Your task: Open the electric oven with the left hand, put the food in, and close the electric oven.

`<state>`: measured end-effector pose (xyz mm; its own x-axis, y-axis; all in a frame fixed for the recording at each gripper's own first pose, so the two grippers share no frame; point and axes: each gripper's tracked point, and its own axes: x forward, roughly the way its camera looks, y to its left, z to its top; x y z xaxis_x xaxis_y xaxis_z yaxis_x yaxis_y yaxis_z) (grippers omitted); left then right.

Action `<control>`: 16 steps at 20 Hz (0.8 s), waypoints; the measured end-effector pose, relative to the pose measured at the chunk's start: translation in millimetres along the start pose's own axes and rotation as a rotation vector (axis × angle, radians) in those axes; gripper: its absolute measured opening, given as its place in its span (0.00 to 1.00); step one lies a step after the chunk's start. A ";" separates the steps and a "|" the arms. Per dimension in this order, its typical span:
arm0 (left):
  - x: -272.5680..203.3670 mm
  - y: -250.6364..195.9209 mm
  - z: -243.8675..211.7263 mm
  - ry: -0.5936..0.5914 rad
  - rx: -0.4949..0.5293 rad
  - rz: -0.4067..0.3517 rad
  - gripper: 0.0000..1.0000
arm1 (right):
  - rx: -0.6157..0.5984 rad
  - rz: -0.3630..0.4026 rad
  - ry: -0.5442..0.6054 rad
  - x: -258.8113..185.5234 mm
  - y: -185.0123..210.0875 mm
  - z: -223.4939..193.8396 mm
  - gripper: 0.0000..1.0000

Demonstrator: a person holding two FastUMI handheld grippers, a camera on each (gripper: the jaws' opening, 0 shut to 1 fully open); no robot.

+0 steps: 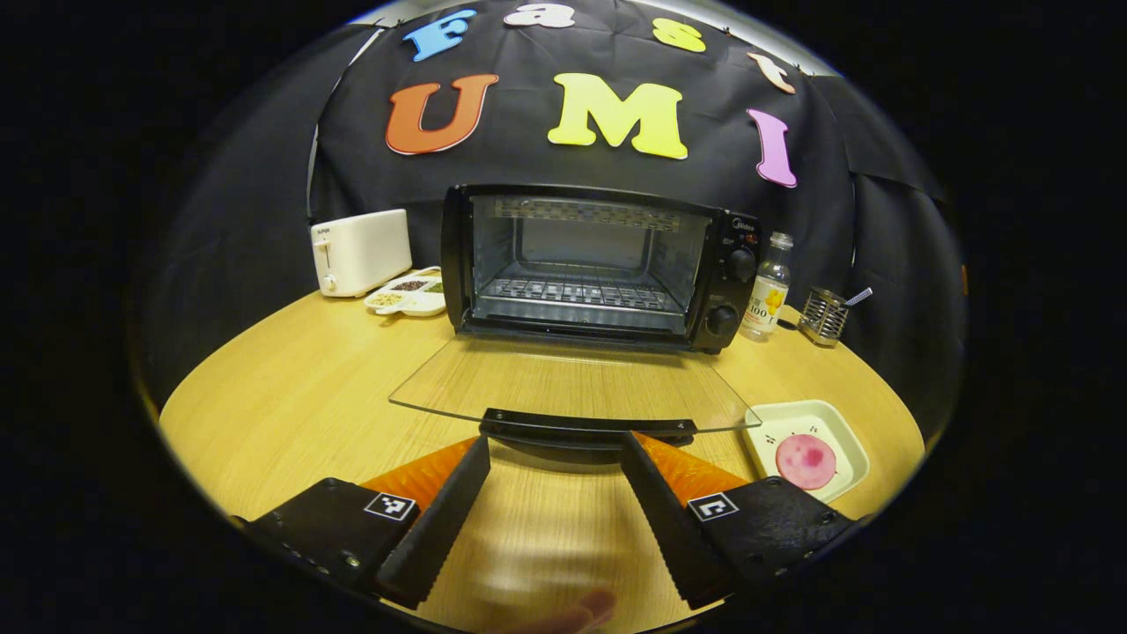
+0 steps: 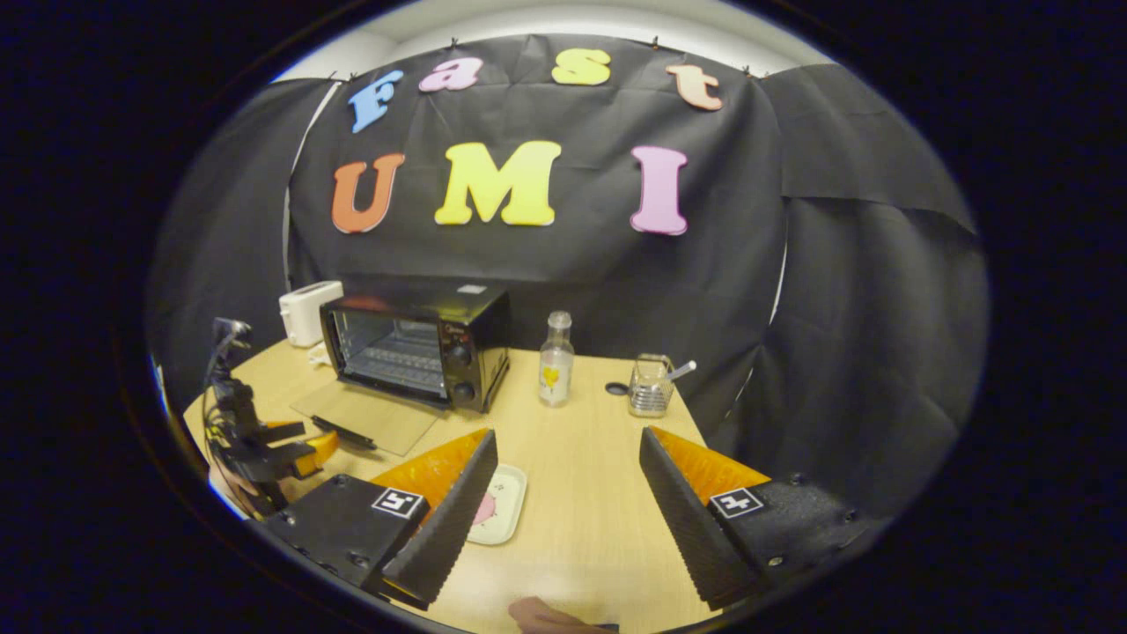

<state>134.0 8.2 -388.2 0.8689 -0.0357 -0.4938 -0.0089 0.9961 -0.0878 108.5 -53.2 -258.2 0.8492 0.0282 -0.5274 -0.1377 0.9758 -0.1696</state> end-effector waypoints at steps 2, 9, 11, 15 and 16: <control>-24.2 -5.2 20.2 -0.056 0.009 -0.021 0.95 | -0.024 0.004 0.087 22.3 4.0 -17.6 1.00; -117.7 -1.6 89.7 -0.195 -0.080 -0.019 0.95 | 0.032 0.098 0.297 73.9 31.9 -76.3 0.94; -145.6 -1.2 107.5 -0.240 -0.057 -0.013 0.95 | 0.083 0.120 0.356 88.6 37.9 -97.2 0.89; -185.8 -1.7 134.7 -0.315 0.003 -0.005 0.95 | 0.177 0.229 0.430 97.9 64.5 -122.3 0.76; -194.1 -5.4 138.1 -0.319 0.005 -0.013 0.95 | 0.181 0.225 0.442 100.8 62.8 -127.8 0.68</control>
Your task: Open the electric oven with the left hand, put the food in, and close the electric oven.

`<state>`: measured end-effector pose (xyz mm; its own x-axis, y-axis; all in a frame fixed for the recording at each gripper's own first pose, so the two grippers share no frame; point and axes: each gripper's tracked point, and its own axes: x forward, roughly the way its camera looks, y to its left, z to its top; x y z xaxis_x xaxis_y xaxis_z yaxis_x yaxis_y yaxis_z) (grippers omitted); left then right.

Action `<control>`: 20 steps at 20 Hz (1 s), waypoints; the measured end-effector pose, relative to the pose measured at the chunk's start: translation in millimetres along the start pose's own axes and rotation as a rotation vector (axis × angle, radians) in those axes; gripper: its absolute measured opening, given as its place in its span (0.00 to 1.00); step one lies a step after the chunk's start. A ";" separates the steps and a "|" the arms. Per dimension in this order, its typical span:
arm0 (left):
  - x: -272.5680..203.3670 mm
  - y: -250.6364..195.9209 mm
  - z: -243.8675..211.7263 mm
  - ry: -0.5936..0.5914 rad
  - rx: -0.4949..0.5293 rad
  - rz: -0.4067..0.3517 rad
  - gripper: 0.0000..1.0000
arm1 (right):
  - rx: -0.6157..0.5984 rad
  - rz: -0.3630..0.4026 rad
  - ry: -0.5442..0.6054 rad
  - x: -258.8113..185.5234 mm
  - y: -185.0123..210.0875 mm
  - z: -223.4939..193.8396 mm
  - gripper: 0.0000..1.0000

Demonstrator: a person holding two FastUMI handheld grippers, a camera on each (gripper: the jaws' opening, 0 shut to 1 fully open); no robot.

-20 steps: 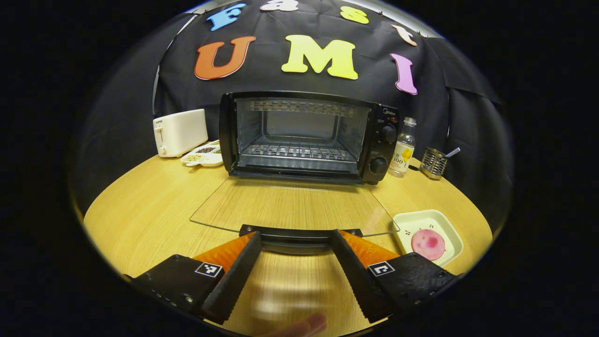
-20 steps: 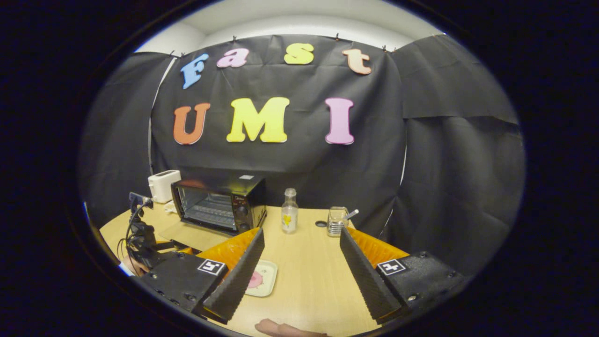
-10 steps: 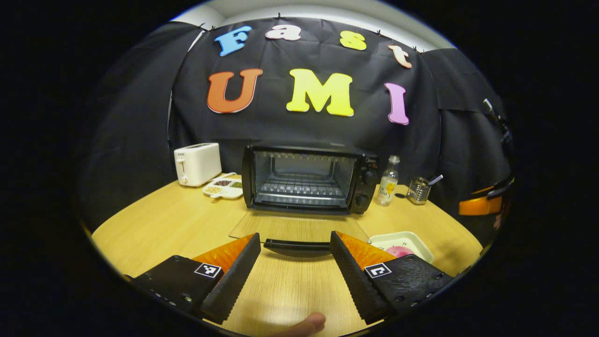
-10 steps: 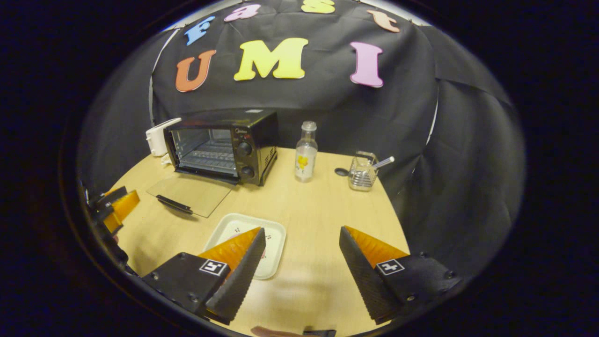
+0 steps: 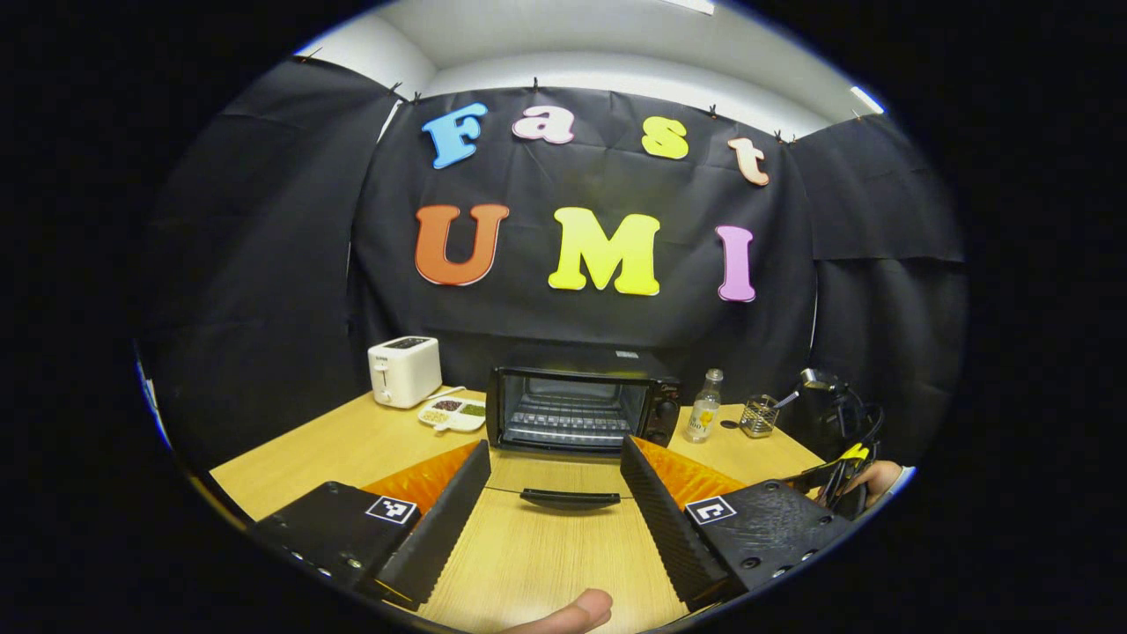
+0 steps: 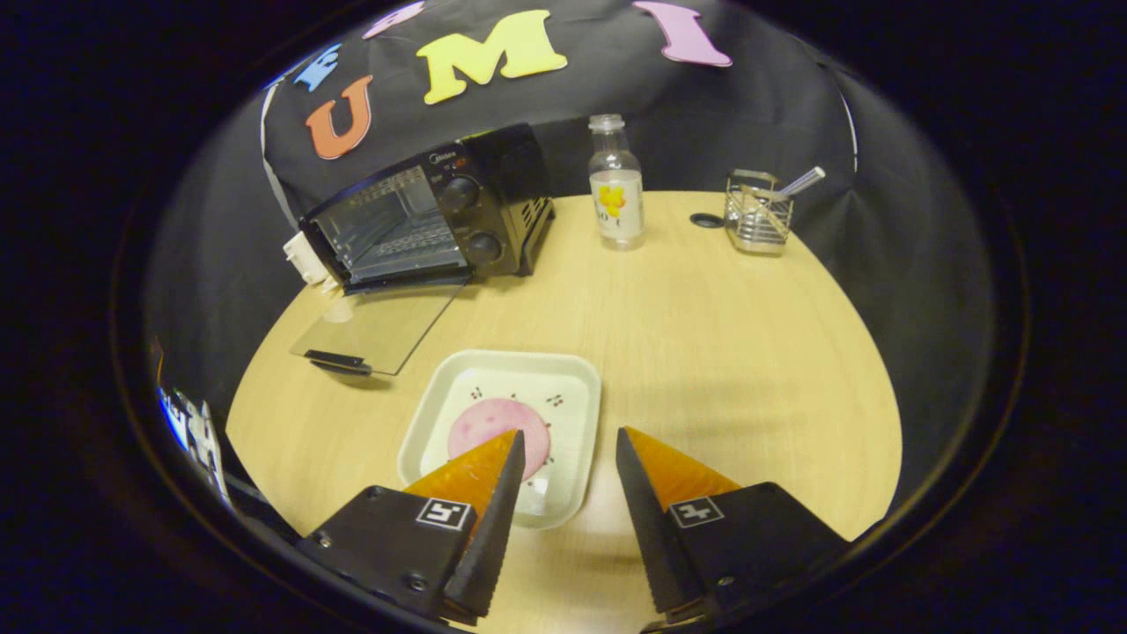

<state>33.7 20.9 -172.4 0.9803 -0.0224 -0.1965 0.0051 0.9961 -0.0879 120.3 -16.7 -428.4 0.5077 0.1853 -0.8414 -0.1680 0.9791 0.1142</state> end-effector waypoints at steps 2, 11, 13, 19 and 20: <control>-14.0 -2.8 11.9 -0.024 0.005 0.001 0.95 | -0.023 -0.026 -0.024 8.4 -6.7 2.4 0.53; -49.5 -18.4 42.3 -0.086 0.048 -0.036 0.95 | 0.171 0.183 0.086 35.5 1.8 -12.9 0.04; -54.6 -19.8 50.2 -0.110 0.068 -0.030 0.95 | 0.212 0.241 0.112 35.5 2.3 -10.8 0.04; -66.1 -23.0 53.4 -0.117 0.110 -0.009 0.95 | 0.365 0.312 0.123 27.0 -8.0 -13.5 0.04; -67.8 -23.1 51.7 -0.112 0.112 -0.009 0.95 | 0.396 0.322 0.127 21.6 -13.1 -17.6 0.04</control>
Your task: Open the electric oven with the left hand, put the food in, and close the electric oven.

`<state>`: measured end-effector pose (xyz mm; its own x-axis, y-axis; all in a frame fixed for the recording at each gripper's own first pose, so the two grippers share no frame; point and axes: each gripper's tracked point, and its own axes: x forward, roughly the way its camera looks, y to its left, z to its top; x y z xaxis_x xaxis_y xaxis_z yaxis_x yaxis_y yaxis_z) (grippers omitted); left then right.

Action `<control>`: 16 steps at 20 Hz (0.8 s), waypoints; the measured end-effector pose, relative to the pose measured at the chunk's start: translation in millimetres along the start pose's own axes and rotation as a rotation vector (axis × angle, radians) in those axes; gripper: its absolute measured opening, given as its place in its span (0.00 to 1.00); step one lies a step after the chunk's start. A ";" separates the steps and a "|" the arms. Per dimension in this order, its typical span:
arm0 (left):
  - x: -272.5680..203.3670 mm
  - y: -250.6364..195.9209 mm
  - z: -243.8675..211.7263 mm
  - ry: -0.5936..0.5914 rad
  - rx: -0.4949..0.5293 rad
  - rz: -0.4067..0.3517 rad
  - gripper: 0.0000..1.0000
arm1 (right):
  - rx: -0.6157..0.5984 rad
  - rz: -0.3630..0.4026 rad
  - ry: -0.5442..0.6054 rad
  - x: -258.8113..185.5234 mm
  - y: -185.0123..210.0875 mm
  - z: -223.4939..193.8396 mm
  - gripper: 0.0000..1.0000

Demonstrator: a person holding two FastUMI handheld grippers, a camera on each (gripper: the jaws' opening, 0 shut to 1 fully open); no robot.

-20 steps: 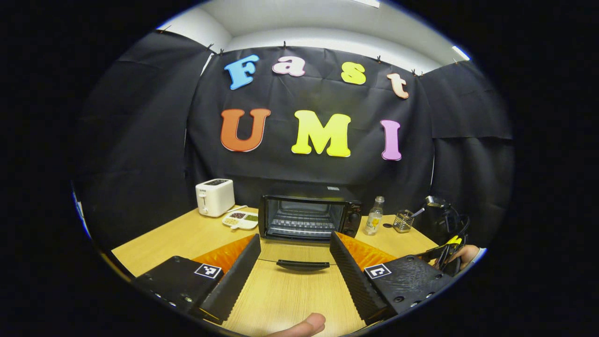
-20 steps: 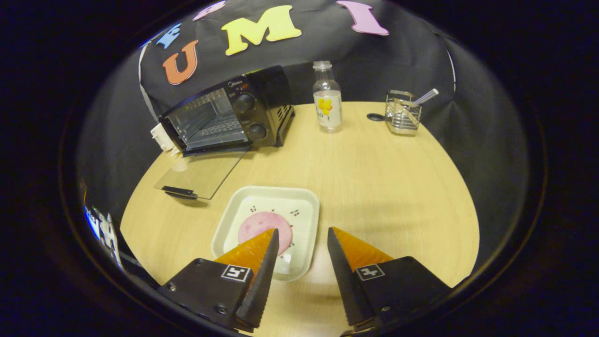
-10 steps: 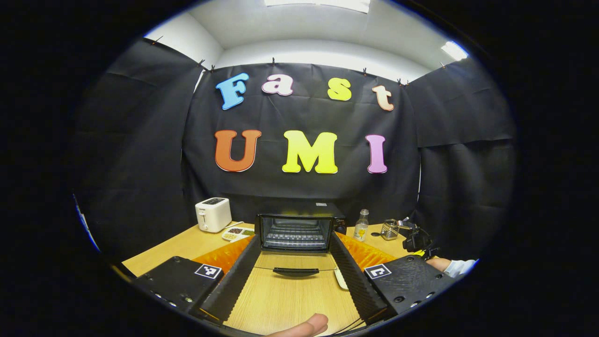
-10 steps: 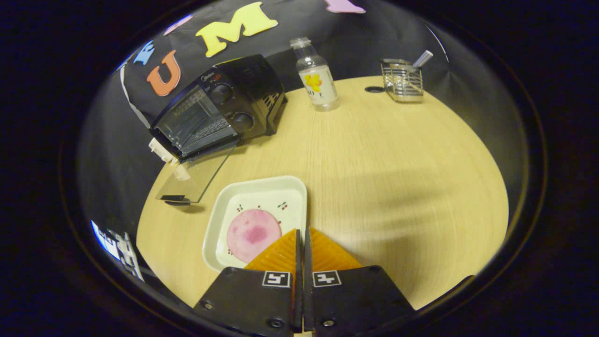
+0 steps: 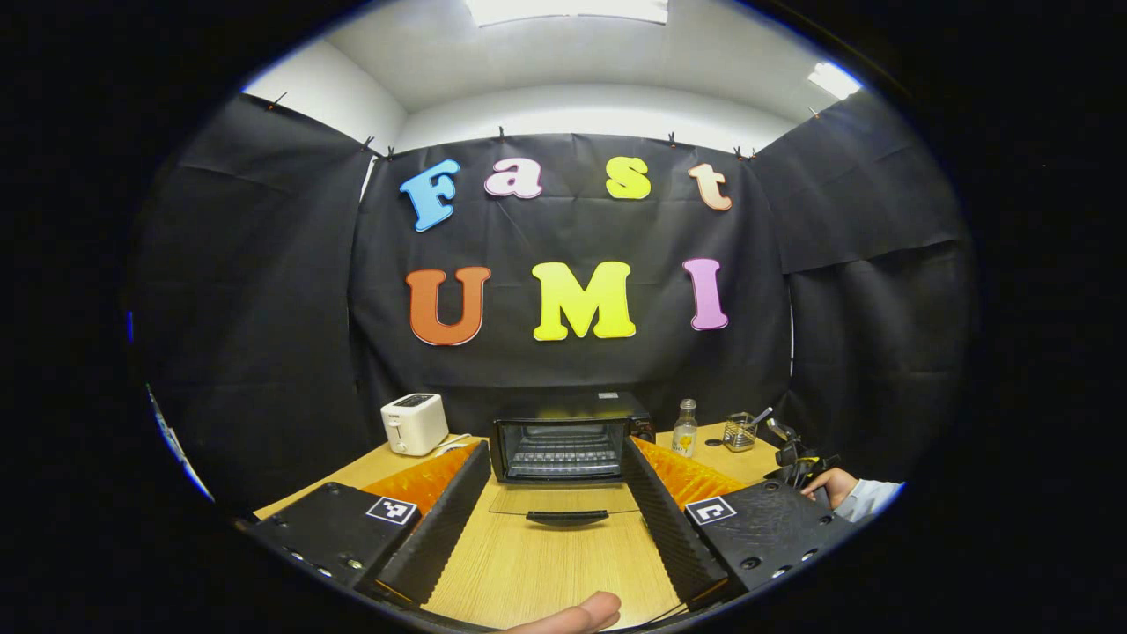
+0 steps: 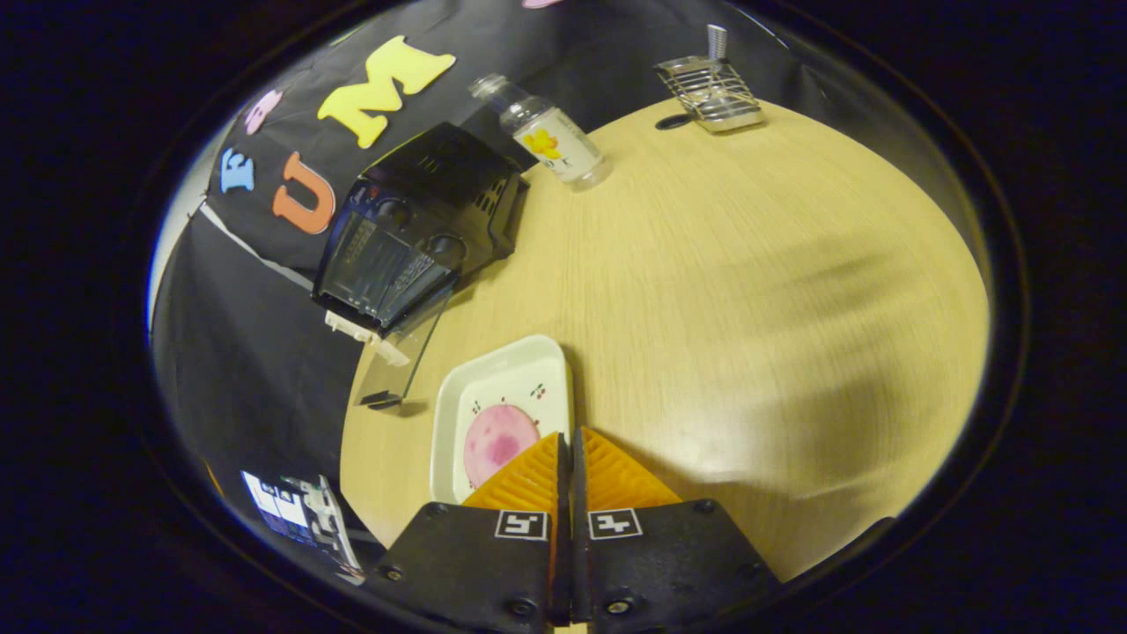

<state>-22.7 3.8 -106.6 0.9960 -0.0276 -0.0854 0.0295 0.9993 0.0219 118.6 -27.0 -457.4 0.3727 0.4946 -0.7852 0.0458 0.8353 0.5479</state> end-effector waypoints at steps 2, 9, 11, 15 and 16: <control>-6.2 -4.5 0.1 0.002 -0.008 -0.005 0.95 | 0.047 0.012 -0.009 -14.9 -8.7 -1.6 0.04; -30.3 -8.2 9.2 -0.021 -0.013 -0.036 0.95 | 0.075 0.003 -0.077 -60.3 -14.1 -1.2 0.04; -36.3 -4.7 6.7 -0.026 -0.021 -0.041 0.95 | 0.077 0.010 -0.100 -73.0 -1.3 -0.3 0.04; -46.6 11.5 -0.4 -0.027 -0.013 -0.024 0.95 | 0.046 0.016 -0.114 -89.3 38.7 -1.8 0.04; -47.7 20.5 -1.8 -0.030 -0.017 -0.007 0.95 | 0.041 0.025 -0.111 -91.5 54.9 -4.7 0.04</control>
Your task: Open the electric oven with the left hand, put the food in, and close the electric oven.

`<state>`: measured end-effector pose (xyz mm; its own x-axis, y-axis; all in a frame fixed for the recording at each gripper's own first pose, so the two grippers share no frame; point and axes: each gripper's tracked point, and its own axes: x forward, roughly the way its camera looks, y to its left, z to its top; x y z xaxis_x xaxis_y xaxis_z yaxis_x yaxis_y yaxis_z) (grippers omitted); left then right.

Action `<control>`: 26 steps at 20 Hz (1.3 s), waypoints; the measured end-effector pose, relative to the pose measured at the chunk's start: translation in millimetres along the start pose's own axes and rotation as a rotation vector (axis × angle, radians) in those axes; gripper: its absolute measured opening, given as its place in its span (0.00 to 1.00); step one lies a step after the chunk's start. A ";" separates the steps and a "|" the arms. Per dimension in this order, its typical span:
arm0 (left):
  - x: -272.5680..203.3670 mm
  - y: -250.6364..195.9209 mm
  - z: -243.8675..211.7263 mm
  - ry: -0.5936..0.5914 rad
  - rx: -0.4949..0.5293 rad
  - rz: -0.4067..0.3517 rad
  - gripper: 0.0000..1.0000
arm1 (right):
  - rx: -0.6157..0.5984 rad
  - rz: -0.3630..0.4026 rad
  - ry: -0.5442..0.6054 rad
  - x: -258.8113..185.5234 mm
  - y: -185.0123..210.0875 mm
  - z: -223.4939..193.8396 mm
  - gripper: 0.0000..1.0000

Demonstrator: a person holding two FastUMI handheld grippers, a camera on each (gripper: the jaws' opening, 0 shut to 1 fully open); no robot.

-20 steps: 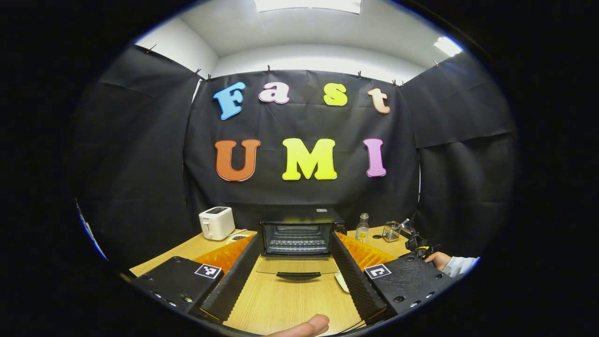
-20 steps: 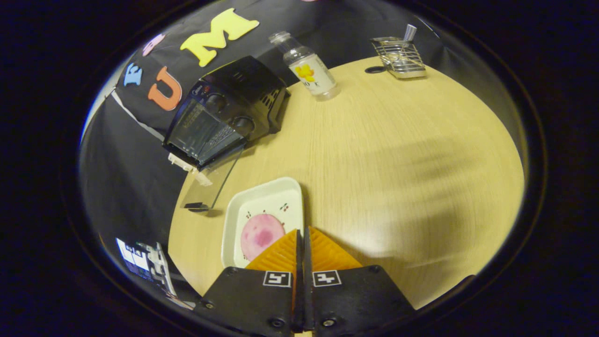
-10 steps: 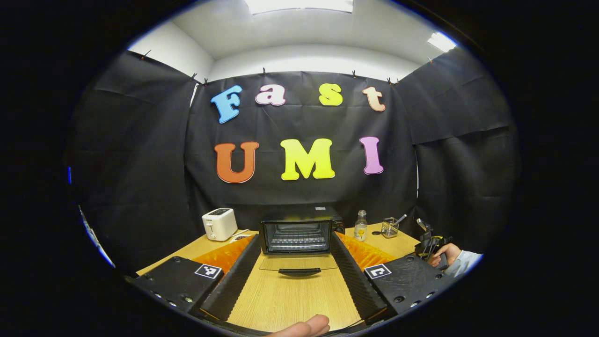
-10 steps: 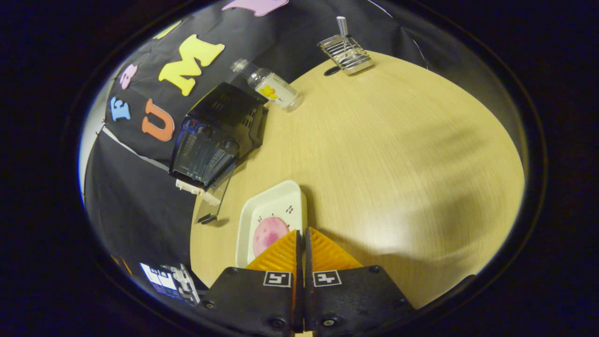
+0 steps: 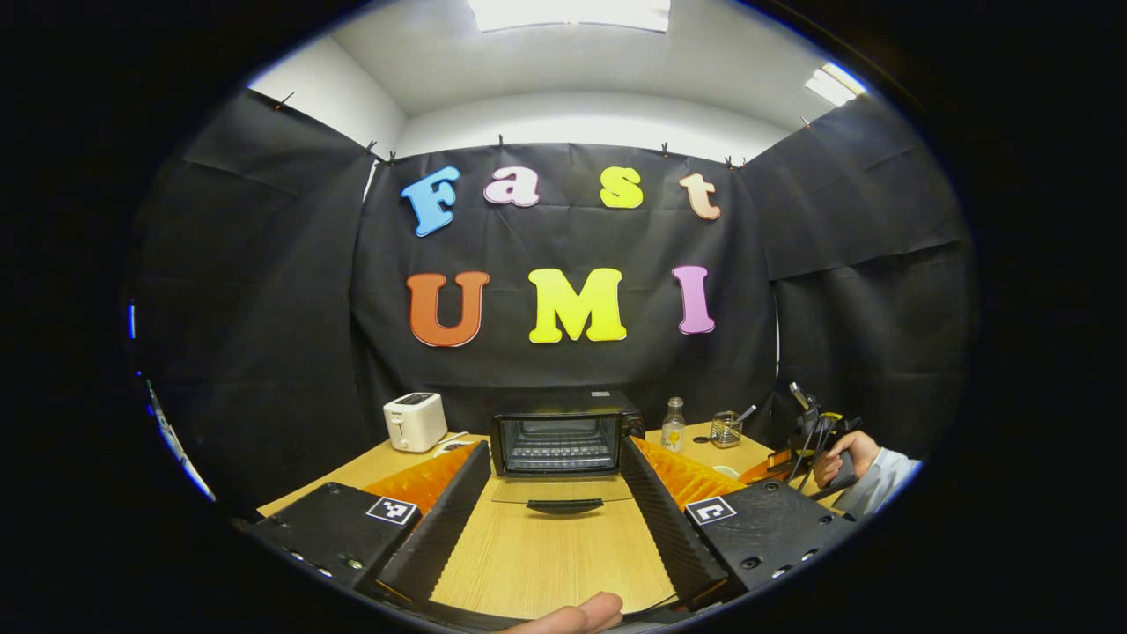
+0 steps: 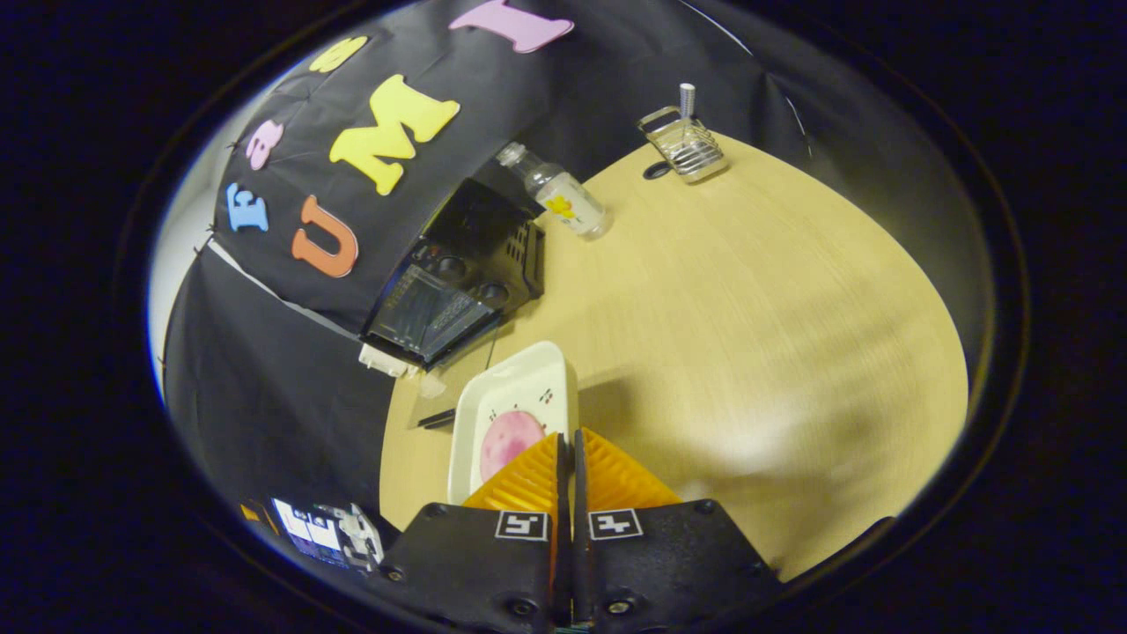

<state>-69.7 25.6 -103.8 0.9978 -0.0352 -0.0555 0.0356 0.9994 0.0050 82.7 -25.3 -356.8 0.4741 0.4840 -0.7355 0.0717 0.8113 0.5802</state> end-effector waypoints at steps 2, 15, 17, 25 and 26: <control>-2.7 12.9 -1.4 0.000 -0.012 0.020 0.95 | -0.012 0.034 0.001 -1.6 38.3 -5.7 0.04; -2.4 84.7 -19.3 -0.013 -0.003 0.108 0.95 | 0.073 0.042 -0.120 96.2 187.4 -13.8 0.04; 0.8 94.3 -22.4 -0.013 0.018 0.127 0.95 | 0.123 0.023 -0.153 129.0 190.7 -4.5 0.04; 19.0 111.8 -44.0 0.009 -0.034 0.136 0.95 | 0.217 0.002 -0.289 243.1 203.2 38.9 0.04; 20.9 115.6 -42.8 0.008 -0.034 0.142 0.95 | 0.212 -0.005 -0.306 254.1 203.6 46.7 0.04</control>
<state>-47.1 140.7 -147.1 0.9922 0.1068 -0.0649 -0.1083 0.9939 -0.0209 258.7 247.6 -409.2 0.7115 0.3333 -0.6186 0.2399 0.7122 0.6597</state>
